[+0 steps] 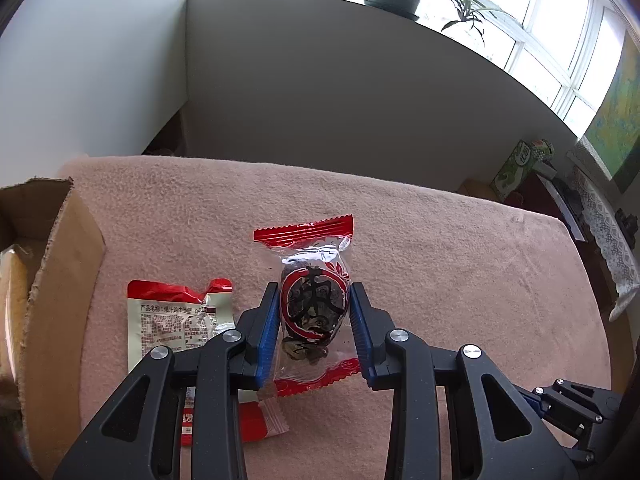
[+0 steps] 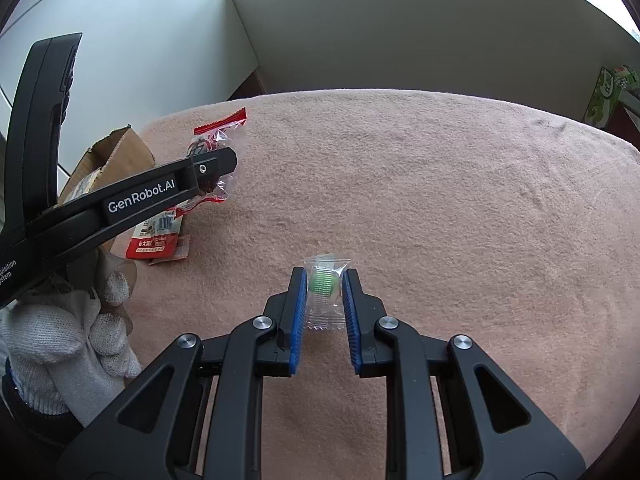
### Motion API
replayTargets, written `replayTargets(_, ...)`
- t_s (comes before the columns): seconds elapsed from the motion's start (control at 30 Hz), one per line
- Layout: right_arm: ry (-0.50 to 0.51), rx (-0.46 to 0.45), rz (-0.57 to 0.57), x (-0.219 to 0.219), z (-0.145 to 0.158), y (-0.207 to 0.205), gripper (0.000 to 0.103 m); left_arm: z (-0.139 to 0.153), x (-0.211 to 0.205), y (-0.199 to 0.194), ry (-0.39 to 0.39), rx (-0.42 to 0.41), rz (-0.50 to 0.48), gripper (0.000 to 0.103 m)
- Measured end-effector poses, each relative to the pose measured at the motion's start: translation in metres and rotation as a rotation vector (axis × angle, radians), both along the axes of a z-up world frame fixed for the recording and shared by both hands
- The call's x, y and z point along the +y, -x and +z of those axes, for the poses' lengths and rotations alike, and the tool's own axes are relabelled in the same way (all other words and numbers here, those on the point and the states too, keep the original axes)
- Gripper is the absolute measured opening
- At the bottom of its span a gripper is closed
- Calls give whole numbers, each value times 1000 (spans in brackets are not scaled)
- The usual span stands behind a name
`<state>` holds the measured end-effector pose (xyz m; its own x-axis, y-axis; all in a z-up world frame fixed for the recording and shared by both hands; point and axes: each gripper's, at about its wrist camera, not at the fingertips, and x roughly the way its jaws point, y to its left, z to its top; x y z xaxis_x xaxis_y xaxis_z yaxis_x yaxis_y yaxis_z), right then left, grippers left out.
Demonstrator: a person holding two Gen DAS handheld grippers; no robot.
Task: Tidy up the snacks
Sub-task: 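Lift the red-wrapped candy with the left tool while the right tool lifts the green candy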
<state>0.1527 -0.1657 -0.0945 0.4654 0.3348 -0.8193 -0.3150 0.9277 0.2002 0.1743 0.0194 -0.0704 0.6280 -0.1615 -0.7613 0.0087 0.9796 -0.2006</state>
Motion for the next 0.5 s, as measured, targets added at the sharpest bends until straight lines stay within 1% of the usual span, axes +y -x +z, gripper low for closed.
replayTargets(0.1, 7, -21, -2, -1, 6, 5, 19, 6, -1, 8, -17, -20, -3, 32)
replayTargets(0.23, -15, -33, 0, -3, 15, 7, 19, 13, -5, 22, -27, -49, -8, 32)
replayTargets(0.37, -30, -39, 6, 3, 20, 9, 19, 19, 0, 40, -35, -79, -14, 32)
replayTargets(0.5, -39, -45, 18, 15, 22, 10, 19, 23, 11, 54, -32, -95, 6, 32)
